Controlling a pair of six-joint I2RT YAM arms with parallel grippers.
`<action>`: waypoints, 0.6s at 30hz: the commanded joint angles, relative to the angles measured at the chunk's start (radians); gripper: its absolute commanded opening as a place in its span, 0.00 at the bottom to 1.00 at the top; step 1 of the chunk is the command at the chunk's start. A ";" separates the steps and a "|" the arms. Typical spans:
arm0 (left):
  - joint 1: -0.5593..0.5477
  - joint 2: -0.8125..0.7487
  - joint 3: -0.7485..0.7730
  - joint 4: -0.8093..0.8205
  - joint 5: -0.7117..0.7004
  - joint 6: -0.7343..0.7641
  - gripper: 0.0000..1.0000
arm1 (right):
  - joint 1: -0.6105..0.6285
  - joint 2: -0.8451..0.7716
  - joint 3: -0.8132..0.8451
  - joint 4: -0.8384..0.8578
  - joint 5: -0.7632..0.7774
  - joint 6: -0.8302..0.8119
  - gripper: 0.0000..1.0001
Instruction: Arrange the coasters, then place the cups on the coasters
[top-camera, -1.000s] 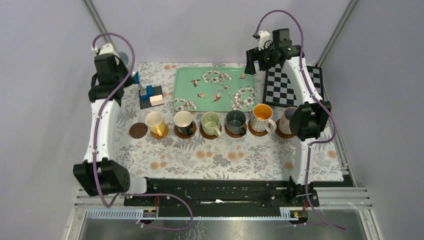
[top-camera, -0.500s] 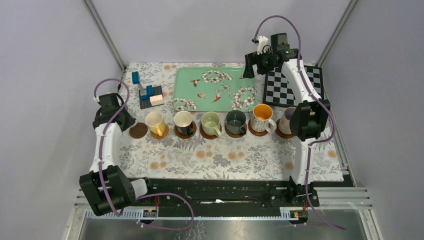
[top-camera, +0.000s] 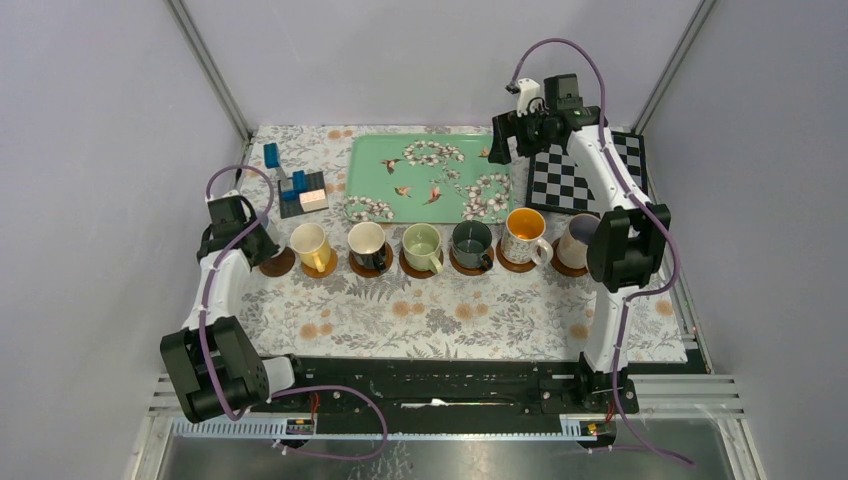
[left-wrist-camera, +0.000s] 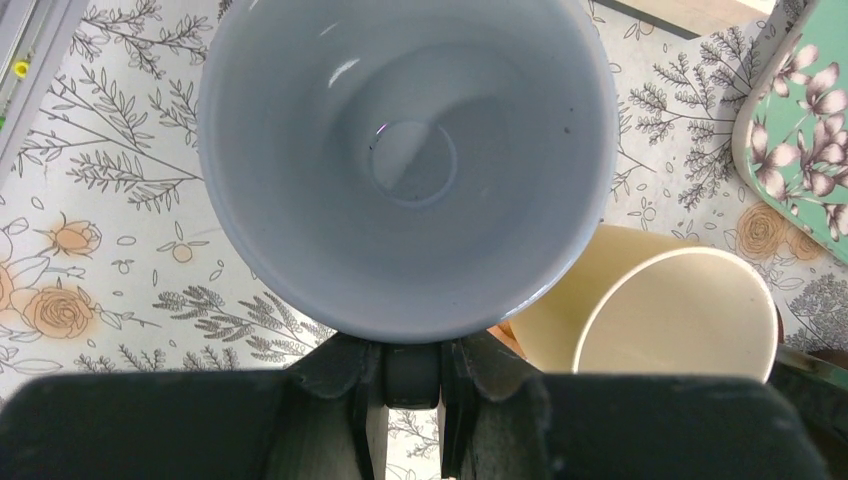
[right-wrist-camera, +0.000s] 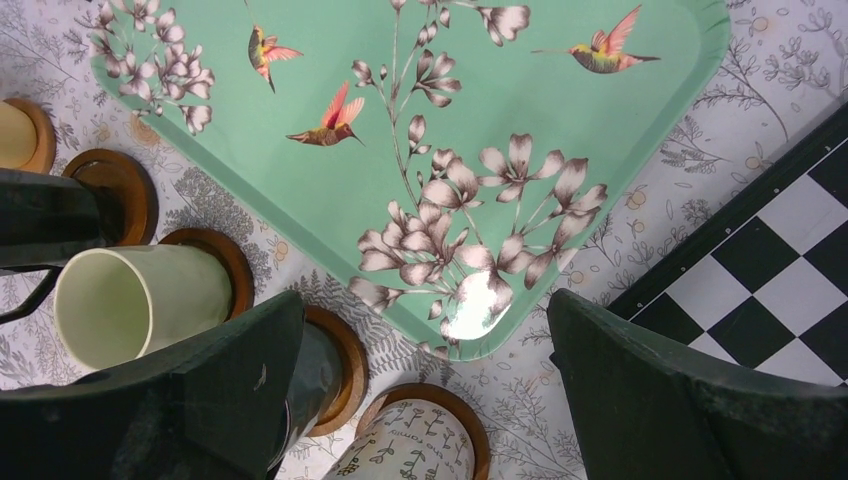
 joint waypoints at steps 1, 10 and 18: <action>0.002 0.007 0.012 0.127 0.016 0.050 0.00 | -0.003 -0.073 -0.017 0.045 0.014 0.011 0.98; 0.003 -0.006 -0.023 0.103 -0.008 0.063 0.00 | -0.002 -0.098 -0.048 0.046 0.026 -0.005 0.98; 0.003 0.010 -0.060 0.128 -0.027 0.071 0.01 | -0.002 -0.105 -0.057 0.046 0.024 -0.007 0.98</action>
